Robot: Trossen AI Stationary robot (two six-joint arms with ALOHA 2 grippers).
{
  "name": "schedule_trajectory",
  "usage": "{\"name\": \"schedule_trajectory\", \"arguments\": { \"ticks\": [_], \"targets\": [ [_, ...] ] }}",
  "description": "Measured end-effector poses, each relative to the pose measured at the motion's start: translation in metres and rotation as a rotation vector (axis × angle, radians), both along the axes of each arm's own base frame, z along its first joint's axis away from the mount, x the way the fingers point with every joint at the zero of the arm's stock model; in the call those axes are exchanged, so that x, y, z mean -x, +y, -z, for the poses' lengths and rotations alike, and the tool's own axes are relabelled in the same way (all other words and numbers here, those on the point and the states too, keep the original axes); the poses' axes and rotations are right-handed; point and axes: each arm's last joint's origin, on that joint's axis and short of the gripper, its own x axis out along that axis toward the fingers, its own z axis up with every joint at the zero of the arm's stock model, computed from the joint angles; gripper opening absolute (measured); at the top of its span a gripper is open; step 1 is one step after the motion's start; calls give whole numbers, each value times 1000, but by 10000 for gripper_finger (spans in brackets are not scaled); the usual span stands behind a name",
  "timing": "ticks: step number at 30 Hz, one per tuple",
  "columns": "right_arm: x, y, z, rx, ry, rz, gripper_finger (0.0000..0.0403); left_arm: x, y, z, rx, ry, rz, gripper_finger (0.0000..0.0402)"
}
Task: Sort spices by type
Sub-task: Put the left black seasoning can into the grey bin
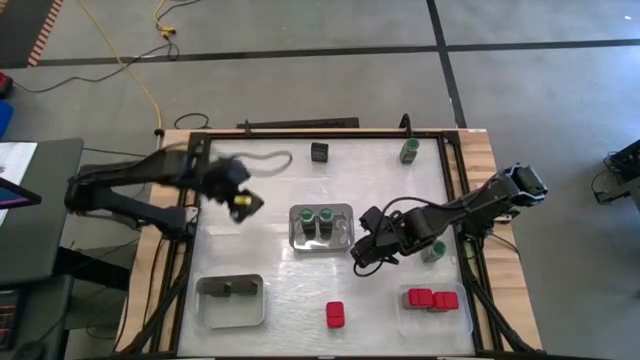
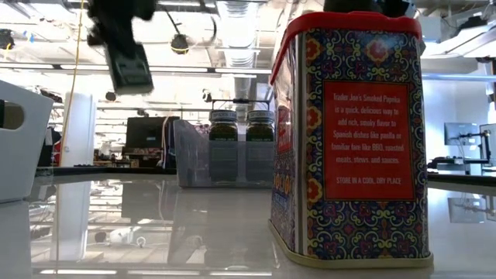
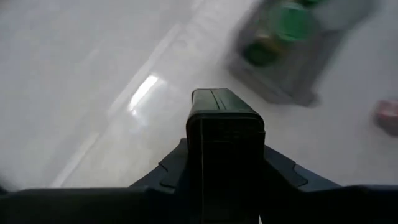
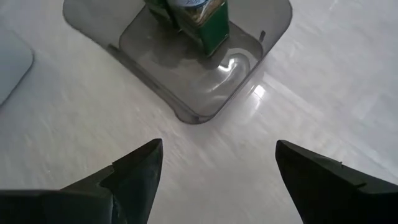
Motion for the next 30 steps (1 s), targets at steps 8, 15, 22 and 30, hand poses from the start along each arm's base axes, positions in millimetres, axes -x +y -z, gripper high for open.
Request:
{"name": "schedule_trajectory", "arguments": {
  "ticks": [8, 15, 22, 30],
  "targets": [
    [5, 14, 0, 10, 4, -69, 338, 13, -93, -4, 98, -109, 104, 117],
    [6, 22, -1, -3, -20, -86, 338, 21, -164, 2, 154, -99, 269, 117],
    [6, 22, -1, -27, -32, -44, 338, 33, -214, 8, 161, -44, 396, 117],
    [5, 21, -1, -24, -34, -36, 338, 47, -252, 41, 53, 139, 496, 117]
  ]
}}
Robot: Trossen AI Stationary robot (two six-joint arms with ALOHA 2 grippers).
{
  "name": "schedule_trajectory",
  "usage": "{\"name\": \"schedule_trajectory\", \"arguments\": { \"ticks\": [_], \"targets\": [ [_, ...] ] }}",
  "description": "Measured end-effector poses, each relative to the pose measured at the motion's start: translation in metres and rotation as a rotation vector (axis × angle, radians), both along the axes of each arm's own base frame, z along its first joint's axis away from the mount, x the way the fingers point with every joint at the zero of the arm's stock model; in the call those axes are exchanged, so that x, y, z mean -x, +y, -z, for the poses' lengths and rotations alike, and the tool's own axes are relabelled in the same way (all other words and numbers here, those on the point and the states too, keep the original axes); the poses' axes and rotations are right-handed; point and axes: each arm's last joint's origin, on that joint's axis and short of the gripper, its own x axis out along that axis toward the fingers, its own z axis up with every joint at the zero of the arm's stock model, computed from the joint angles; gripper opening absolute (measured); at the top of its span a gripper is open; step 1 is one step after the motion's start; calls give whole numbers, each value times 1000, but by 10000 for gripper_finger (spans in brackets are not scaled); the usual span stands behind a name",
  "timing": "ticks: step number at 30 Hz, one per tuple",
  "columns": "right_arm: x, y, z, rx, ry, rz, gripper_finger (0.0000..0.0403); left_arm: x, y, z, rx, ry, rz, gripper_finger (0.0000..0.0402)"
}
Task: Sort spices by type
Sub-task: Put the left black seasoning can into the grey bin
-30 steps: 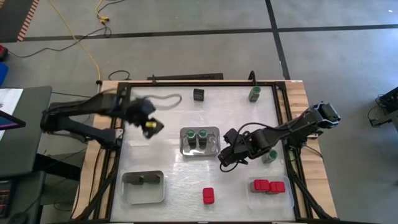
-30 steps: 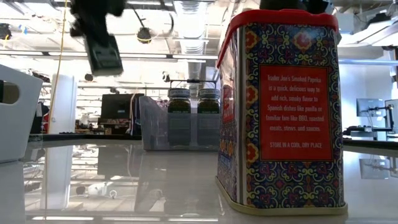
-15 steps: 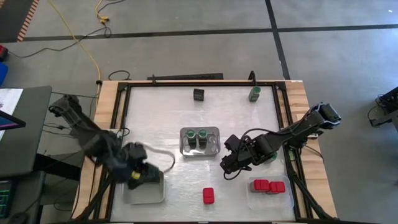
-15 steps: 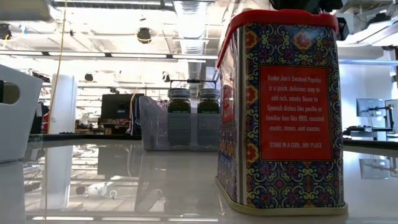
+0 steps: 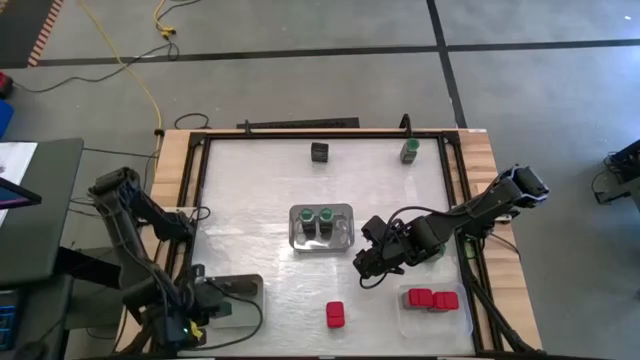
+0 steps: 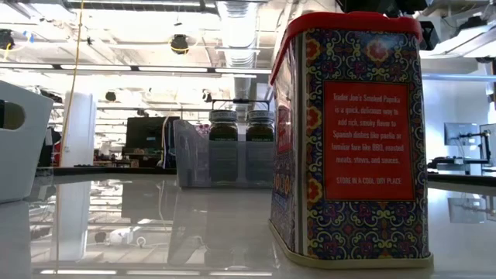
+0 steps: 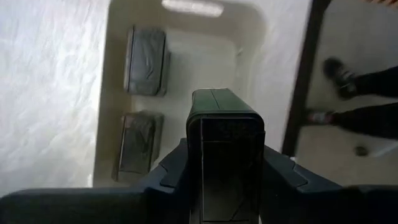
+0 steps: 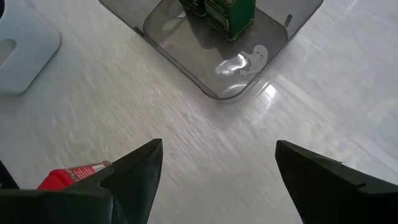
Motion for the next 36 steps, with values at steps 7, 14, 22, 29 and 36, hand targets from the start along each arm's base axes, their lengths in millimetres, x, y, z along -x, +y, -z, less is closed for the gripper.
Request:
{"name": "schedule_trajectory", "arguments": {
  "ticks": [7, 14, 22, 29, 36],
  "targets": [
    [0, 0, 0, 1, 0, 1, 338, -1, -10, 24, -22, 43, 49, 117],
    [0, 0, 0, 0, -1, 1, 338, 2, -6, 51, -44, 108, 45, 117],
    [0, 0, 0, -7, -5, 13, 338, 5, 0, 73, -84, 135, 118, 117],
    [0, 0, 0, -13, -7, 24, 338, 5, 0, 87, -60, 142, 165, 117],
    [0, 0, 0, -13, -6, 24, 338, -3, 0, 88, -73, 111, 242, 117]
  ]
}}
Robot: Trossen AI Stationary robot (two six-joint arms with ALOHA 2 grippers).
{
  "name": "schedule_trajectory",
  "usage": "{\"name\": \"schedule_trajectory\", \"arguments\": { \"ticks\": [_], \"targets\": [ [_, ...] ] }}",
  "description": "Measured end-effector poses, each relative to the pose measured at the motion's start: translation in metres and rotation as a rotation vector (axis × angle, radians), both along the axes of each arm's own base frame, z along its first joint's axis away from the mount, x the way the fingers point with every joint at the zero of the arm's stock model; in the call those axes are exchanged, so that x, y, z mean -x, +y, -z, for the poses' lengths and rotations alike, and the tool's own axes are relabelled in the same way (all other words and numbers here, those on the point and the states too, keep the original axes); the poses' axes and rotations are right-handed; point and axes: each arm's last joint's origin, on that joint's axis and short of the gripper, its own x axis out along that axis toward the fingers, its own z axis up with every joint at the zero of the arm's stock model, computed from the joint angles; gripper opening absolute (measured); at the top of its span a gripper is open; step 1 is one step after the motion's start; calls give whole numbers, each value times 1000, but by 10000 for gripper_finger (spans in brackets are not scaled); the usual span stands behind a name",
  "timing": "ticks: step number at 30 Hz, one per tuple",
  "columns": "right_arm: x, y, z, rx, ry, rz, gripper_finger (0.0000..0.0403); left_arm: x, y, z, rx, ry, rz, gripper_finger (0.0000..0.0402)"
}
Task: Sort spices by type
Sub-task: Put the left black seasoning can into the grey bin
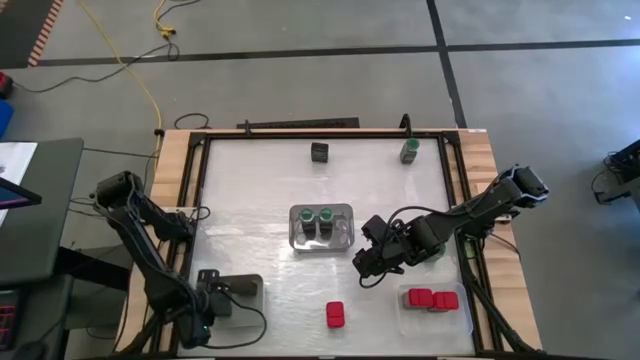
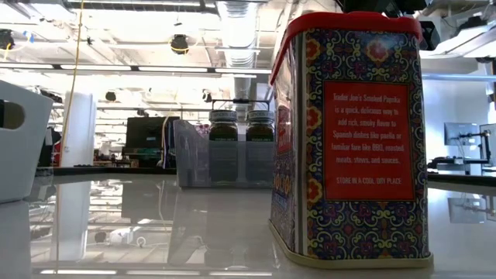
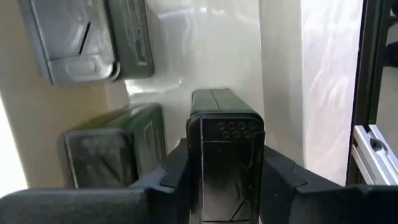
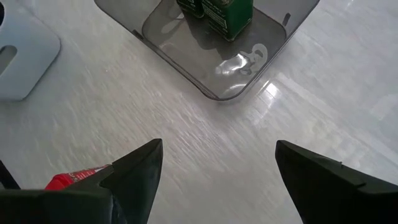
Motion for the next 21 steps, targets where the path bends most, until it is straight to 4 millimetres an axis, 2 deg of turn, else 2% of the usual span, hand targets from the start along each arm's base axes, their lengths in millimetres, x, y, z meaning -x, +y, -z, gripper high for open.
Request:
{"name": "schedule_trajectory", "arguments": {
  "ticks": [5, 12, 21],
  "targets": [
    [0, 0, 0, 0, 0, 0, 338, -2, 0, 0, 0, -1, 0, 118],
    [0, 0, 0, 5, 5, -4, 338, -2, 0, 0, 11, 3, -26, 159],
    [1, 0, 0, 20, 11, -27, 338, -1, -1, 0, 46, 54, -76, 164]
  ]
}}
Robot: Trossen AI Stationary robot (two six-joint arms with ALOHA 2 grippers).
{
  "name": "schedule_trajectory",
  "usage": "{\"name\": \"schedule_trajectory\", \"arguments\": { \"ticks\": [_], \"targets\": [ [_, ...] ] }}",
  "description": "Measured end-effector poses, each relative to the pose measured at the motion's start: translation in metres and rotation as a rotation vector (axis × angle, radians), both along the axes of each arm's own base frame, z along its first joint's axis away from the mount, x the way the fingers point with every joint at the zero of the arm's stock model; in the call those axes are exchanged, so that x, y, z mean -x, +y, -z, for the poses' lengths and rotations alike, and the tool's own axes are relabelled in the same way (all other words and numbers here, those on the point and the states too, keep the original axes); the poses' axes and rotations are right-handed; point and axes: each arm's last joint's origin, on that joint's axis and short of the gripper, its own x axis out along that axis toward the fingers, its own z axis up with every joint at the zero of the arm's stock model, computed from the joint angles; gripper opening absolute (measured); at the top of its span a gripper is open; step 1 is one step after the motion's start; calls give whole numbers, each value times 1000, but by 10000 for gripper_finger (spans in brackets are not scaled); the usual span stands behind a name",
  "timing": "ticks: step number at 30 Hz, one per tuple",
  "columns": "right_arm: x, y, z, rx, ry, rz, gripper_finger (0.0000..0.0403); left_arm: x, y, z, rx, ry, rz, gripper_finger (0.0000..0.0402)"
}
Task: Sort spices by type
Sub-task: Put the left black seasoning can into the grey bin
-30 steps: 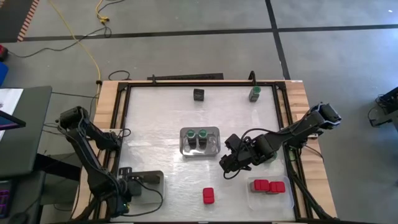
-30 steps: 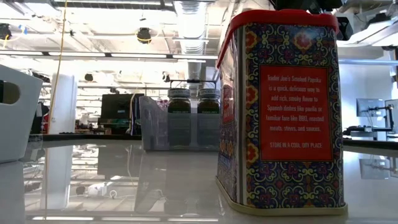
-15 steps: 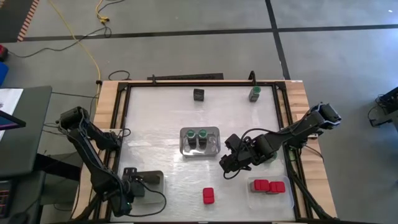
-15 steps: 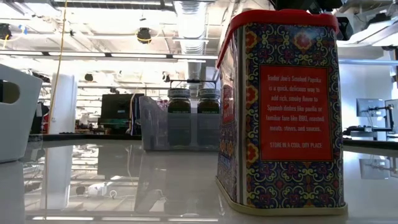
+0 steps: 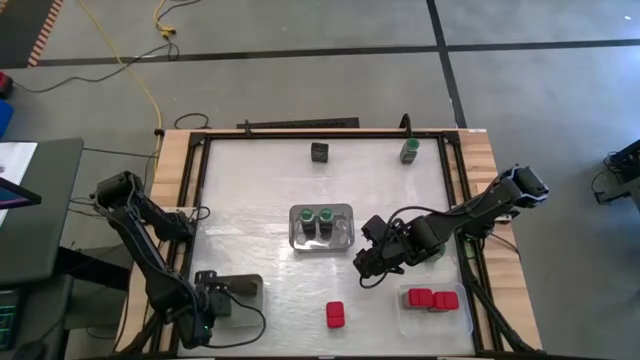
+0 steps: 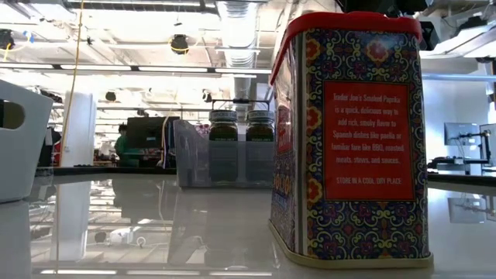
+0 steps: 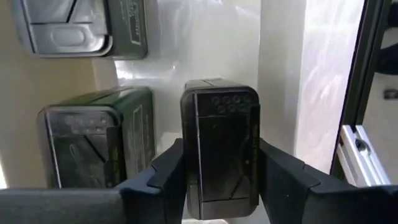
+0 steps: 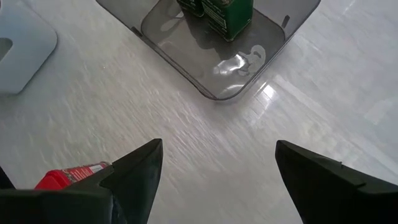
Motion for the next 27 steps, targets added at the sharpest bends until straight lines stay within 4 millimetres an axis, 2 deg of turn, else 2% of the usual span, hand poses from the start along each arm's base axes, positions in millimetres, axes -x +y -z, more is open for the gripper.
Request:
{"name": "schedule_trajectory", "arguments": {
  "ticks": [13, 27],
  "targets": [
    [0, 0, 0, 1, 0, -2, 338, 1, 1, 0, 2, 20, -71, 166],
    [0, 0, 0, 1, 0, -3, 338, 1, 1, 0, 3, 19, -73, 167]
  ]
}}
